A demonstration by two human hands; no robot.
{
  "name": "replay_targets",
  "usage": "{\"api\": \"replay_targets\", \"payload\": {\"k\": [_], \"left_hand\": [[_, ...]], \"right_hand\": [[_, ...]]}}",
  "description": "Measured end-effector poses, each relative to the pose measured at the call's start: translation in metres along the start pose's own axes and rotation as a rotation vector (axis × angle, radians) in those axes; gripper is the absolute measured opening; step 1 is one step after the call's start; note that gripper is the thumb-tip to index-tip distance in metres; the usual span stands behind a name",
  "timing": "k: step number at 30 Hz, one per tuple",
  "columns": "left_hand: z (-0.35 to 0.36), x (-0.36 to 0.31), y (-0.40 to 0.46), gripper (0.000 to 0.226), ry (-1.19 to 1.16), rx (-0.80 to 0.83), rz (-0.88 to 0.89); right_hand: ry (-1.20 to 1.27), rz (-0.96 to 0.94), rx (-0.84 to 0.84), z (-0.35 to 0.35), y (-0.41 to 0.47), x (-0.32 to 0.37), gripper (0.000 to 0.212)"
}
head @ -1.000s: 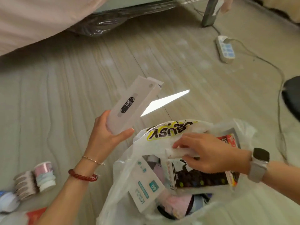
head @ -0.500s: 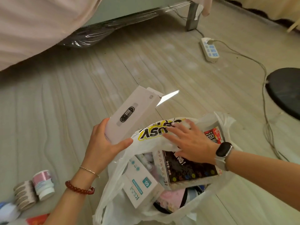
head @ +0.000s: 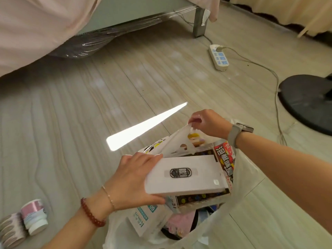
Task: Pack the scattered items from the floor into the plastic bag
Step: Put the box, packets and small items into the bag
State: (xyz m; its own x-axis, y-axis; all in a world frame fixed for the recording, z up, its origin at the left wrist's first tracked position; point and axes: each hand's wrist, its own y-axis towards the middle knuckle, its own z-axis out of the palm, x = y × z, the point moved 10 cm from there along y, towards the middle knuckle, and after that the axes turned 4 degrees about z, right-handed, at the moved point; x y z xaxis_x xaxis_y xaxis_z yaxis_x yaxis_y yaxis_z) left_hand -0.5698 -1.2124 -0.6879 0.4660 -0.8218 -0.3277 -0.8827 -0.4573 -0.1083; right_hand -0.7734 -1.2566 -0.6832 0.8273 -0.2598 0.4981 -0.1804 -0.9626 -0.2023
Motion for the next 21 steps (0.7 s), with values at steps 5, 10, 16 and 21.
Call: {"api": "replay_targets", "payload": {"k": [5, 10, 16, 21], "left_hand": [[0.015, -0.013, 0.022, 0.066, 0.163, -0.152, -0.008], [0.032, -0.018, 0.025, 0.071, 0.307, -0.226, -0.080], [0.026, 0.043, 0.030, 0.062, 0.060, -0.102, -0.380], [-0.005, 0.097, 0.005, 0.022, -0.295, -0.438, -0.536]], "right_hand": [[-0.021, 0.000, -0.054, -0.006, -0.002, 0.000, 0.019], [-0.120, -0.062, -0.162, -0.012, -0.004, 0.011, 0.024], [-0.323, -0.148, -0.321, -0.026, -0.013, 0.026, 0.025], [-0.303, -0.319, -0.155, -0.008, -0.022, 0.050, 0.029]]}}
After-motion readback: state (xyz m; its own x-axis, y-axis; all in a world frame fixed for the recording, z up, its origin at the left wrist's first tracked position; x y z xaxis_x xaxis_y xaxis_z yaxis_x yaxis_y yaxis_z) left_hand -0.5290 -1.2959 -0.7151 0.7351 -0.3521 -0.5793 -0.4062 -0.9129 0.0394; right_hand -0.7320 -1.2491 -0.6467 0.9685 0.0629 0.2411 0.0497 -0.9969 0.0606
